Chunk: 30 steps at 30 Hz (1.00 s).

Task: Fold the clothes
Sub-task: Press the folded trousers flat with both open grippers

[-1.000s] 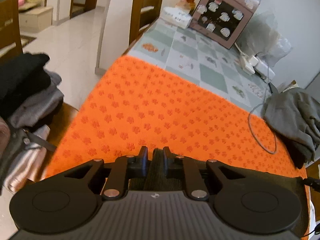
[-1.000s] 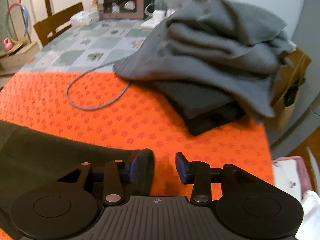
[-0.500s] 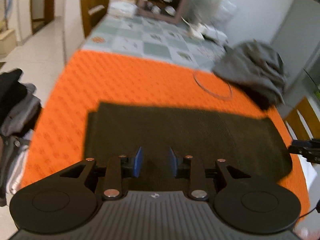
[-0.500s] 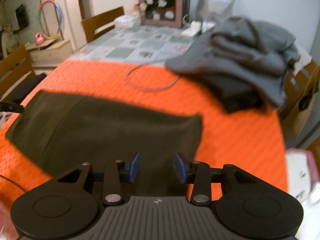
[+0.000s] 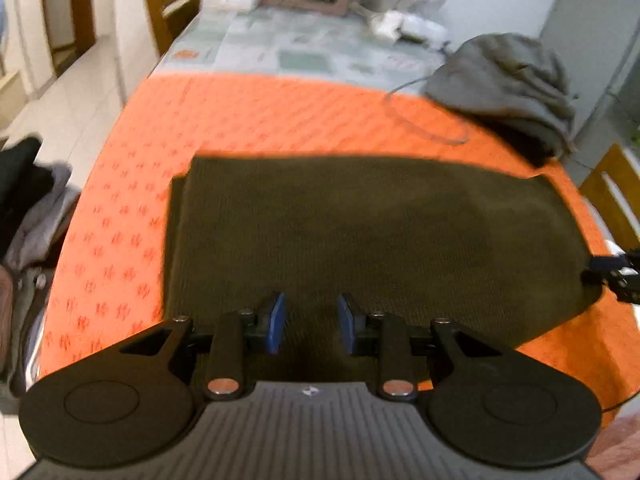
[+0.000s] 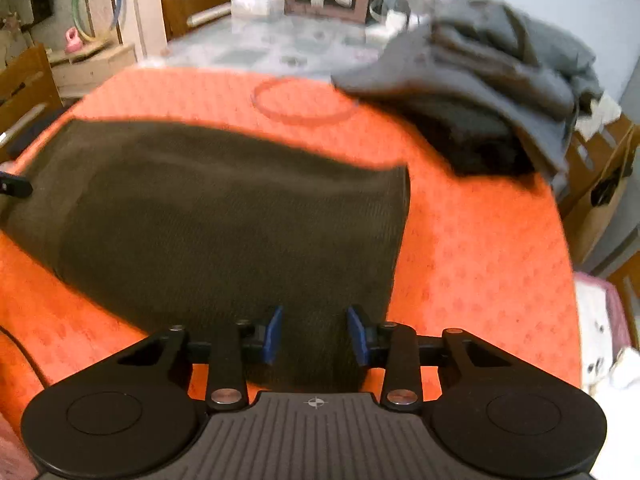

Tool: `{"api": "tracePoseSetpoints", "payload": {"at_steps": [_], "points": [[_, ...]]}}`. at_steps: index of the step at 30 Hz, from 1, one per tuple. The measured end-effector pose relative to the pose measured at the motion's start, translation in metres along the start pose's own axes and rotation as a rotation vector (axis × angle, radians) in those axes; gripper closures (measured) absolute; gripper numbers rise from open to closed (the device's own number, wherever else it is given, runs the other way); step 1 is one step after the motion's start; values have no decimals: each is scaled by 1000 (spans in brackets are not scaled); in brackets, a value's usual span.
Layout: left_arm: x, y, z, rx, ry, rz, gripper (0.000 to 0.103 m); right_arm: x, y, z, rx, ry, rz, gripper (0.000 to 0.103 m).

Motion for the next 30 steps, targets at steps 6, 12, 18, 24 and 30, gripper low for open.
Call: {"api": "tracePoseSetpoints", "payload": {"at_steps": [6, 12, 18, 24, 30], "points": [[0, 33, -46, -92, -53, -65, 67, 16, 45, 33, 49, 88, -103, 64], [-29, 50, -85, -165, -91, -77, 67, -7, 60, 79, 156, 171, -111, 64], [-75, 42, -97, -206, -80, 3, 67, -47, 48, 95, 221, 164, -61, 65], [-77, 40, -94, -187, -86, -9, 67, -54, 41, 97, 271, 168, -41, 66], [-73, 70, -102, -185, -102, -81, 67, -49, 81, 98, 184, 208, -89, 71]]}}
Point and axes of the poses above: each gripper's, at about its wrist camera, not at the fingertips, and x roughly against the way its jaws point, z to its left, y to its top, the point moved 9 cm from there along -x, roughly the way its jaws point, and after that the axes turned 8 degrees about -x, right-handed, at the moved point
